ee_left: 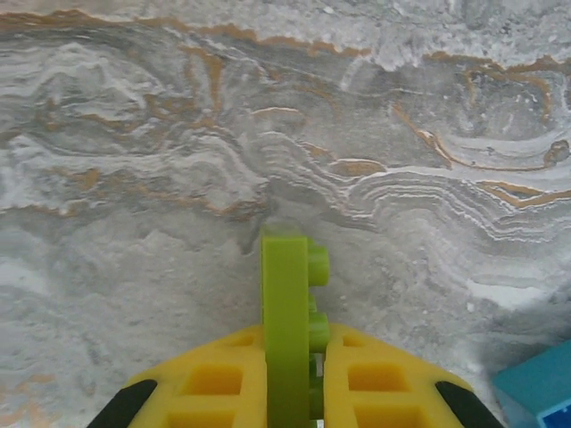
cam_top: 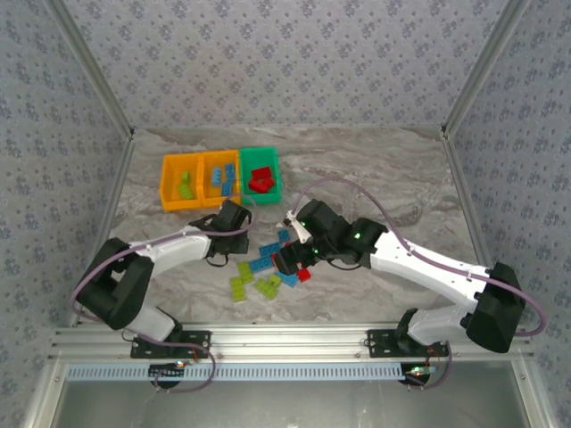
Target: Sort the legos into containers by color
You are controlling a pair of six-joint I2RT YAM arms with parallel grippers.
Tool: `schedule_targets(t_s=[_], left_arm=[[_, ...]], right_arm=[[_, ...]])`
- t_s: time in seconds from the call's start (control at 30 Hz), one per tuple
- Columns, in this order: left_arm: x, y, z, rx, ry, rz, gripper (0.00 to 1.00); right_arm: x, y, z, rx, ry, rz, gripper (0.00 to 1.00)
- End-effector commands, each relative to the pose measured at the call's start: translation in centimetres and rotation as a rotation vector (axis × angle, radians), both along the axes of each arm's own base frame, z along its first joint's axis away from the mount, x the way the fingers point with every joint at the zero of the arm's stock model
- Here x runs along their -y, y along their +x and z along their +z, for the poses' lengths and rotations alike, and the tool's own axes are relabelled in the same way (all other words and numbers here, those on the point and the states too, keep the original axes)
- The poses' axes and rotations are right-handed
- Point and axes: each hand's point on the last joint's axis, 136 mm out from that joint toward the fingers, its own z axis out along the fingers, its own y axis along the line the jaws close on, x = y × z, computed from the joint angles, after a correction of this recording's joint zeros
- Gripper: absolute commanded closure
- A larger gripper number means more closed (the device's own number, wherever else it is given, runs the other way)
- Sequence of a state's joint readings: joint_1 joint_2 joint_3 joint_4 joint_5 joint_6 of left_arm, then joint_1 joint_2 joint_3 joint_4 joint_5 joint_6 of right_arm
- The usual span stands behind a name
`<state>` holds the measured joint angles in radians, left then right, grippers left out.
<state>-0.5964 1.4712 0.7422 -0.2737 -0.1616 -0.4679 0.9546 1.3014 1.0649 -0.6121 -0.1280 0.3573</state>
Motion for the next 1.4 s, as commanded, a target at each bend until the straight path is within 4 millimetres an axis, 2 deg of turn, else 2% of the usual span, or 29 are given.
schedule_targets(t_s=[0.0, 0.17, 0.27, 0.37, 0.53, 0.63, 0.73, 0.83, 0.93, 1.03, 1.17, 1.3, 1.37], left_arm=[[-1.7, 1.6, 4.3, 0.121, -0.025, 0.052, 0.95], [-7.4, 6.7, 11.1, 0.308, -0.053, 0.203, 0.96], [-11.5, 10.3, 13.2, 0.374, -0.023, 0.298, 0.96], [-14.3, 14.0, 13.1, 0.358, -0.003, 0.345, 0.96], [-15.9, 18.6, 11.7, 0.289, 0.005, 0.355, 0.94], [-16.3, 20.3, 11.0, 0.275, -0.032, 0.364, 0.91], [-16.5, 20.8, 10.3, 0.235, -0.025, 0.365, 0.77], [-16.2, 20.3, 10.8, 0.231, -0.05, 0.365, 0.72], [-15.1, 19.0, 13.0, 0.271, -0.114, 0.351, 0.71], [-12.2, 16.8, 16.2, 0.309, -0.183, 0.271, 0.71], [-5.8, 11.2, 20.6, 0.373, -0.225, 0.079, 0.72], [1.1, 3.1, 23.7, 0.465, -0.251, -0.209, 0.73], [3.7, -1.2, 24.2, 0.474, -0.253, -0.385, 0.73]], right_arm=[[1.1, -0.9, 0.9, 0.005, -0.045, 0.025, 0.13], [1.5, 0.1, 2.1, 0.063, -0.031, -0.019, 0.13], [1.5, 0.5, 2.3, 0.073, -0.026, -0.035, 0.13], [1.6, 0.6, 2.2, 0.066, -0.026, -0.05, 0.12], [1.8, 0.4, 2.2, 0.058, -0.019, -0.065, 0.12], [2.0, 0.3, 2.2, 0.056, -0.018, -0.072, 0.12], [2.2, 0.3, 2.6, 0.059, -0.015, -0.077, 0.12], [2.3, 0.3, 3.0, 0.069, -0.012, -0.081, 0.12], [2.4, 0.6, 3.1, 0.085, -0.013, -0.091, 0.12], [2.6, 1.4, 2.8, 0.11, -0.019, -0.127, 0.12], [4.4, 3.6, 1.5, 0.143, -0.065, -0.26, 0.11], [6.5, 5.6, -1.1, 0.074, -0.055, -0.39, 0.1], [7.2, 6.2, -2.5, 0.024, -0.04, -0.439, 0.1]])
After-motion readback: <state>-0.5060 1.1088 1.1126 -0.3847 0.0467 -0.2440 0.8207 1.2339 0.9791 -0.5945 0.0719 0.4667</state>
